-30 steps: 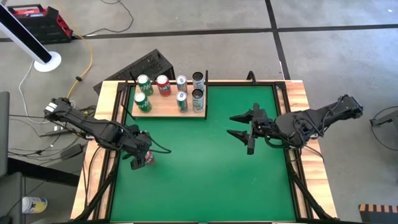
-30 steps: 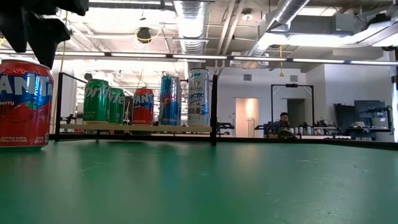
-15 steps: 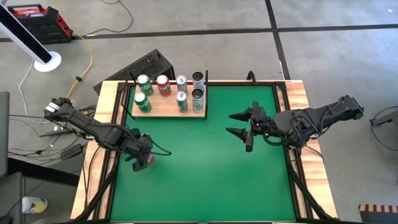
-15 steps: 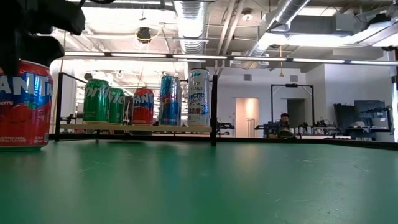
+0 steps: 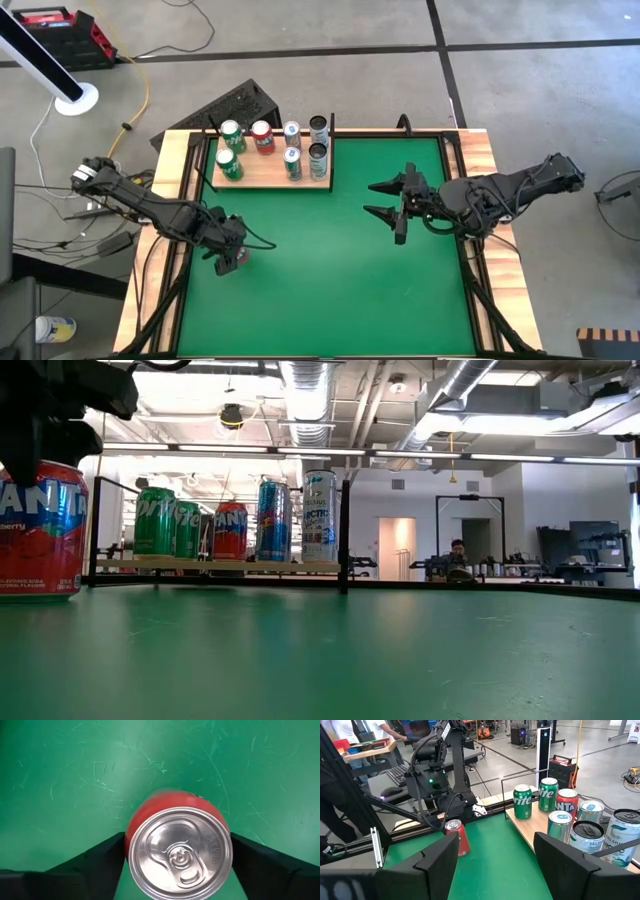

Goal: Place canned beverage on shelf
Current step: Put the orange soda can on the shelf aligned with the other orange soda can

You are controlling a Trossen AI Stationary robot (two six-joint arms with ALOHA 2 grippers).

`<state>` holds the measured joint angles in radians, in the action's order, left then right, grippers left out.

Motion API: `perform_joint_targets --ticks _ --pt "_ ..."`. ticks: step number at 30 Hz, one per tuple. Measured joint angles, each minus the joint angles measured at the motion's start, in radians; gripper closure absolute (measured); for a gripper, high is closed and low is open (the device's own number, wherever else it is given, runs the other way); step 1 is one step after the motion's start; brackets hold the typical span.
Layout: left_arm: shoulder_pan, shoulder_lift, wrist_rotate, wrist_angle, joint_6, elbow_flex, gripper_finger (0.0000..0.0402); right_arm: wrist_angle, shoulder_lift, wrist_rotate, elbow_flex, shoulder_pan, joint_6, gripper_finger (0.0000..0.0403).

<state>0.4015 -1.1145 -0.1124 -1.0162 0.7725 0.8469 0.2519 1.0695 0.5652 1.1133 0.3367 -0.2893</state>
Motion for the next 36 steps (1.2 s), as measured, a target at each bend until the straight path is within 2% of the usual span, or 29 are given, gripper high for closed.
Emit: perform_joint_targets --ticks 3,6,10,13,17,21,27,36 --pt "-0.013 -0.002 0.024 -0.005 -0.011 0.021 0.0128 0.0 0.0 0.0 0.0 0.0 0.0 0.0122" --pt "-0.058 -0.002 0.052 0.004 -0.066 0.089 0.0131 0.0 0.0 0.0 0.0 0.0 0.0 0.0122" --pt "-0.166 -0.008 0.024 0.006 -0.17 0.192 0.0131 0.001 0.0 -0.001 0.0 -0.006 0.0 0.0122" --pt "-0.269 -0.047 0.022 -0.024 -0.303 0.283 0.0131 0.001 0.0 0.0 0.0 -0.007 0.0 0.0122" --pt "-0.418 -0.14 0.003 -0.112 -0.538 0.407 0.0131 0.0 0.0 -0.001 0.0 -0.007 -0.001 0.0122" --pt "-0.562 -0.23 0.001 -0.133 -0.775 0.495 0.0131 0.0 0.0 -0.001 0.0 -0.007 -0.037 0.0122" --pt "-0.756 -0.324 0.069 -0.136 -1.031 0.554 0.0131 0.002 0.0 -0.001 0.0 -0.007 -0.069 0.0122" --pt "-0.931 -0.391 0.089 -0.136 -1.209 0.565 0.0131 0.002 0.0 0.001 0.0 -0.007 -0.072 0.0122"
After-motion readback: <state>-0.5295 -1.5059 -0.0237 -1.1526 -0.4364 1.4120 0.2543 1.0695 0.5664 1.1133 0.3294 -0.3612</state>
